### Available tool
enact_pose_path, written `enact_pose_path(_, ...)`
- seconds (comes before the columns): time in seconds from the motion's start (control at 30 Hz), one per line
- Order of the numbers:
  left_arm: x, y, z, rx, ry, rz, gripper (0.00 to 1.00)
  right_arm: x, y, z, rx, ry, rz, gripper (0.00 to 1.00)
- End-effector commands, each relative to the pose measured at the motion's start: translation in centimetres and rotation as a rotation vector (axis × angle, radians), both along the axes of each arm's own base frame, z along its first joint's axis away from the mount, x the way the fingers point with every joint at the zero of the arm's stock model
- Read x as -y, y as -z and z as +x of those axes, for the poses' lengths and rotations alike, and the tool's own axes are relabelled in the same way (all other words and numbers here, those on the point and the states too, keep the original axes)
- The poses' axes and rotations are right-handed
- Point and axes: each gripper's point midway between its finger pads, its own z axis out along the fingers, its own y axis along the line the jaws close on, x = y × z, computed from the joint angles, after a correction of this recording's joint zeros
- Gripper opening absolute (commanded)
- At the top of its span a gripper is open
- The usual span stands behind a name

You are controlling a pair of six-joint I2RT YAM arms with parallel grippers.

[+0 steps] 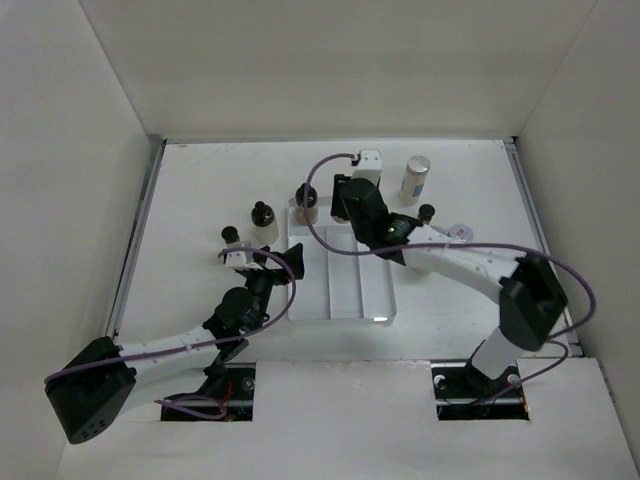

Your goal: Organize the condiment bottles

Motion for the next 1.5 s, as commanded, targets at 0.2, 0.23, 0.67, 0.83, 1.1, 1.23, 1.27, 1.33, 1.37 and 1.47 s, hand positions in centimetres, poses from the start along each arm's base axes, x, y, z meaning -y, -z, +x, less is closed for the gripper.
enact_pose_path(0.2, 0.1, -1.0, 0.0, 0.026, 0.008, -0.058, 1.0, -2.4, 1.0, 8.0, 0.031, -0.025, 0.018, 0.41)
enact_pose_path(0.23, 0.1, -1.0, 0.0, 0.026, 0.008, -0.059, 1.0, -2.6, 2.1, 8.3, 0.013, -0.026, 0.016, 0.42)
enact_pose_path(0.67, 0.5, -0.7, 0.0, 0.015, 0.019, -0.064, 1.0, -3.5, 6.1, 8.4, -0.083, -0.048, 0.082, 0.86)
enact_pose_path(0.83, 0.6, -0.8, 0.0, 0.016, 0.022, -0.065, 1.0, -0.4, -1.9, 6.0, 0.042, -0.033, 0.109, 0.99)
enact_pose_path(1.1, 1.1, -0.7, -0.2, 0.01, 0.038, -0.067, 1.0, 17.1, -4.3, -0.9, 0.138, 0.341, 0.121, 0.93)
enact_pose_path(1.23, 1.4, -0.6, -0.2, 0.006, 0.043, -0.068, 1.0, 25.0, 0.7, -4.5, 0.015, 0.578, 0.078, 0.92)
enact_pose_path(1.27, 1.4, -0.6, -0.2, 0.006, 0.045, -0.069, 1.0, 26.2, 1.6, -5.2, -0.01, 0.613, 0.074, 0.92)
enact_pose_path(1.33, 1.5, -0.5, -0.2, 0.003, 0.047, -0.073, 1.0, 27.8, 3.0, -5.9, -0.062, 0.652, 0.067, 0.93)
enact_pose_path(1.37, 1.6, -0.5, -0.3, 0.001, 0.05, -0.074, 1.0, 28.4, 3.5, -6.1, -0.08, 0.667, 0.068, 0.93)
enact_pose_path(1.47, 2.0, -0.3, -0.3, -0.006, 0.063, -0.076, 1.0, 28.9, 4.9, -5.8, -0.142, 0.665, 0.07, 0.95)
